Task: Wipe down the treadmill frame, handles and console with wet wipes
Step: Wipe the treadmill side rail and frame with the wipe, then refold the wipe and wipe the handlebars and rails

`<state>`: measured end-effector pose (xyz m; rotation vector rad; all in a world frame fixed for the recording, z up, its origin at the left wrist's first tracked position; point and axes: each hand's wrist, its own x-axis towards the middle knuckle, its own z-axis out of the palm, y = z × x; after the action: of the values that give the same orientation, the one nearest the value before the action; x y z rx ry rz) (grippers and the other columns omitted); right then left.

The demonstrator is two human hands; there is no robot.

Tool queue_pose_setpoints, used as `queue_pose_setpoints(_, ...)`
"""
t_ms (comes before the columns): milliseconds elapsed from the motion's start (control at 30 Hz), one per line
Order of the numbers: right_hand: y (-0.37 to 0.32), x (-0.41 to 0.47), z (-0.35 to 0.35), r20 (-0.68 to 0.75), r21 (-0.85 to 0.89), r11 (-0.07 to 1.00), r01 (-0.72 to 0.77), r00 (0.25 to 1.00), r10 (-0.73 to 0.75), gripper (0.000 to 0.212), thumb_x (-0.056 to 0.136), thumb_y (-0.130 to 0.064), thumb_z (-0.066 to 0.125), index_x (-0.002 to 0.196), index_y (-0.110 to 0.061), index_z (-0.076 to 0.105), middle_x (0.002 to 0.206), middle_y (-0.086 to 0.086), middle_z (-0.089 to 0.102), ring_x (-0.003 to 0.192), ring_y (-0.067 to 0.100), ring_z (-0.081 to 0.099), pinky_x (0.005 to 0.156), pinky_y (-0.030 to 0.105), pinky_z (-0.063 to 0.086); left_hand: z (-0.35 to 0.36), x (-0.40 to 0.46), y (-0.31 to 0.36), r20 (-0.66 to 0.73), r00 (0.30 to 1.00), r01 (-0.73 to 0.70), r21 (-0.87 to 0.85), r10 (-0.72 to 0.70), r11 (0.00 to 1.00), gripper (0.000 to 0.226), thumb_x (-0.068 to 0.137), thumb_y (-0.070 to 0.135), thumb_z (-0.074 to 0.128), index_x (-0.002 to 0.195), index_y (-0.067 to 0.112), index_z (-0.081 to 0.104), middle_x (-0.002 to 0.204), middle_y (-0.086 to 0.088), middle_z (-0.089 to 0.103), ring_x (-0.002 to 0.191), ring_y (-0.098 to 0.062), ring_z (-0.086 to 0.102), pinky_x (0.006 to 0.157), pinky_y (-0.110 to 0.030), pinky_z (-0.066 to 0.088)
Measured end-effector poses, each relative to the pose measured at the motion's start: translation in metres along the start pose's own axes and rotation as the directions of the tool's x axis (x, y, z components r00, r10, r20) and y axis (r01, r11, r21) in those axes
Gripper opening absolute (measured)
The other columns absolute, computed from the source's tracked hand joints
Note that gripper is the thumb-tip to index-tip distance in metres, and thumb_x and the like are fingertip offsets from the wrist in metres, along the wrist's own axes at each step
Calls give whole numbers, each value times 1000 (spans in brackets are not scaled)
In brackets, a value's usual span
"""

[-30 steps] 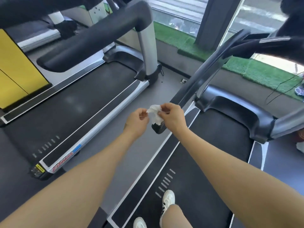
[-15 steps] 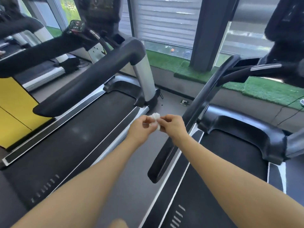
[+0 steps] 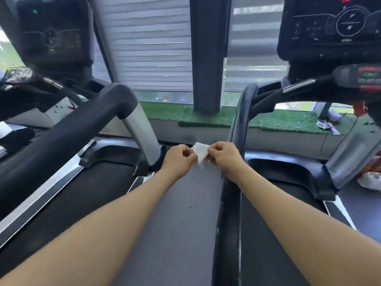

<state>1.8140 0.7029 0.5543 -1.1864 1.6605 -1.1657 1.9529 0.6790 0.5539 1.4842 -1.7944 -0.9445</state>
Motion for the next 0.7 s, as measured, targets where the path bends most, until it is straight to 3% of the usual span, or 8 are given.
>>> queue_pose_setpoints(100, 22, 18, 23, -186, 41, 999, -28, 982, 35, 29, 92, -3, 52, 66, -12, 60, 73, 11, 61, 73, 24, 58, 68, 37, 50, -5, 19, -54, 64, 996, -48, -156, 59, 987, 13, 83, 12, 61, 71, 17, 59, 77, -5, 64, 77, -23, 60, 82, -48, 55)
queue_pose_setpoints(167, 27, 25, 44, -230, 131, 990, -49, 970, 79, 17, 93, -3, 51, 84, -2, 65, 77, 11, 59, 70, 21, 57, 69, 32, 50, -21, 22, -87, 87, 995, -20, -259, 44, 966, 14, 84, 10, 60, 71, 14, 58, 80, -8, 66, 82, -26, 63, 85, -49, 54)
queue_pose_setpoints(233, 20, 22, 78, -232, 229, 966, -120, 957, 174, 20, 92, 0, 50, 103, 11, 62, 72, 11, 53, 64, 18, 51, 65, 30, 48, -49, 15, -110, 123, 992, 48, -342, -6, 939, 15, 87, 8, 57, 72, 12, 59, 83, -12, 66, 83, -25, 61, 83, -46, 54)
queue_pose_setpoints(333, -7, 21, 123, -192, 370, 920, -128, 959, 210, 23, 92, 4, 47, 76, -2, 62, 68, 11, 52, 60, 18, 48, 47, 21, 40, -90, 24, -121, 215, 974, 163, -430, -75, 888, 17, 91, 8, 52, 75, 12, 57, 82, -11, 65, 82, -21, 61, 70, -34, 51)
queue_pose_setpoints(433, -29, 31, 156, -224, 327, 944, -37, 968, 116, 26, 96, -2, 45, 75, -10, 57, 71, 9, 54, 62, 19, 49, 42, 20, 39, -117, 47, -131, 221, 973, 158, -459, -61, 874, 3, 89, 13, 53, 90, 12, 55, 90, -12, 63, 77, -19, 58, 62, -28, 45)
queue_pose_setpoints(500, -36, 35, 172, -190, 256, 966, -24, 979, 74, 24, 99, -7, 44, 79, -12, 57, 78, 9, 57, 67, 19, 53, 49, 23, 43, -132, 58, -134, 150, 988, 116, -499, -47, 859, 10, 88, 14, 53, 98, 13, 54, 90, -7, 57, 71, -15, 51, 58, -24, 42)
queue_pose_setpoints(633, -46, 51, 182, -116, 148, 989, 4, 993, 13, 23, 99, -10, 44, 80, -13, 57, 85, 11, 59, 79, 24, 56, 73, 37, 51, -144, 80, -139, 97, 993, -18, -456, 70, 890, 10, 87, 17, 64, 84, 21, 55, 87, -2, 58, 73, -15, 51, 62, -25, 42)
queue_pose_setpoints(700, -54, 58, 179, -140, 212, 977, 27, 990, 3, 26, 99, -7, 42, 77, -11, 55, 79, 10, 56, 73, 22, 54, 67, 33, 49, -140, 92, -140, 135, 987, -9, -493, 87, 870, 15, 86, 11, 67, 75, 16, 58, 75, -2, 58, 67, -16, 51, 62, -26, 46)
